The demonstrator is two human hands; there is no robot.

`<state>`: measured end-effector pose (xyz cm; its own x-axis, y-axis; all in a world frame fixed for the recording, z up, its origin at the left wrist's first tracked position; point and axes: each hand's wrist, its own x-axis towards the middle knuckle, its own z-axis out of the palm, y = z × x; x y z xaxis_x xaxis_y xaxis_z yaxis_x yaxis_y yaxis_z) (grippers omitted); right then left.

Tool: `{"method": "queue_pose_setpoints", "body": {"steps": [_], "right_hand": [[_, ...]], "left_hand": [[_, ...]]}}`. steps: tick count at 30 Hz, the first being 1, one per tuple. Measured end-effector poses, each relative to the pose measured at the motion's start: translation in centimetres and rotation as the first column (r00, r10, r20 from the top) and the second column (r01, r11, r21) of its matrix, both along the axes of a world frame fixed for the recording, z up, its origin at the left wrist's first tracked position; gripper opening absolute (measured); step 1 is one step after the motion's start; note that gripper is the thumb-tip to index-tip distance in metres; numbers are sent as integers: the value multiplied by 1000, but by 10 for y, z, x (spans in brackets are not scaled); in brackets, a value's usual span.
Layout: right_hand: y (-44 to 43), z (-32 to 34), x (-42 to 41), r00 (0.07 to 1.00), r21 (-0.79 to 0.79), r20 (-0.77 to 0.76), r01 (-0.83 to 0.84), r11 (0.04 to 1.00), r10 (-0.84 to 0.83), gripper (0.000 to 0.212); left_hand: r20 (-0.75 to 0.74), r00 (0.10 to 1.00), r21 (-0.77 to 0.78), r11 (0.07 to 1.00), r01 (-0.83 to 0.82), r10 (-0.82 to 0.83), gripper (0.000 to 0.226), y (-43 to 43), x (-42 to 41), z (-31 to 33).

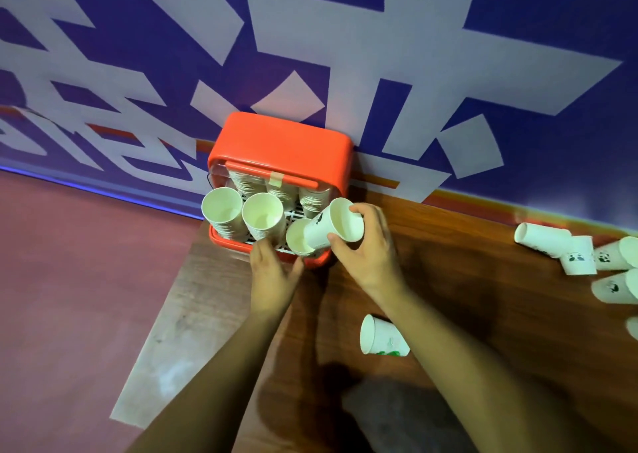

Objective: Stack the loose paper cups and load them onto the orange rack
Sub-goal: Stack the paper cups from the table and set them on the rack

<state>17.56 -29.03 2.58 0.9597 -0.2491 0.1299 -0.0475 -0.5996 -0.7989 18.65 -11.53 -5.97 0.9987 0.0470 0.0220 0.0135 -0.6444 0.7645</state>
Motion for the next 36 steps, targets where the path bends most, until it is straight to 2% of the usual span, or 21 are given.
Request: {"method": "queue_pose_setpoints", "body": {"steps": [5, 11, 16, 21, 25, 28, 31, 33, 36], "right_hand": [[23, -15, 7, 995, -41, -51, -83, 996, 81, 59], [46, -30, 25, 983, -190, -145, -142, 971, 115, 76], [45, -49, 36, 950, -289, -274, -229, 930, 149, 78], [41, -62, 38, 916, -312, -382, -252, 916, 122, 79], [45, -67, 44, 925, -291, -371, -204, 935, 86, 82], [48, -71, 48, 932, -241, -356, -165, 957, 71, 87], [47, -65, 47, 909, -156, -410, -156, 975, 80, 95], [39, -53, 38, 905, -116, -420, -136, 984, 76, 89], [13, -36, 2, 906, -141, -421, -116, 983, 46, 63]], "left_hand": [[-39, 997, -47, 997, -62, 61, 40, 25, 9, 8], [9, 997, -87, 994, -70, 71, 77, 44, 14, 10], [2, 997, -112, 991, -73, 73, 85, 38, 27, 8], [-17, 989, -64, 987, -148, 147, 76, 30, 37, 9], [-26, 984, -42, 984, -176, 175, 67, 28, 40, 7], [-18, 985, -30, 985, -171, 170, 66, 29, 39, 5], [-30, 985, -63, 983, -173, 172, 67, 32, 37, 5], [-19, 986, -79, 983, -168, 167, 62, 35, 31, 4], [-7, 990, -93, 986, -140, 140, 44, 38, 5, 4]]}}
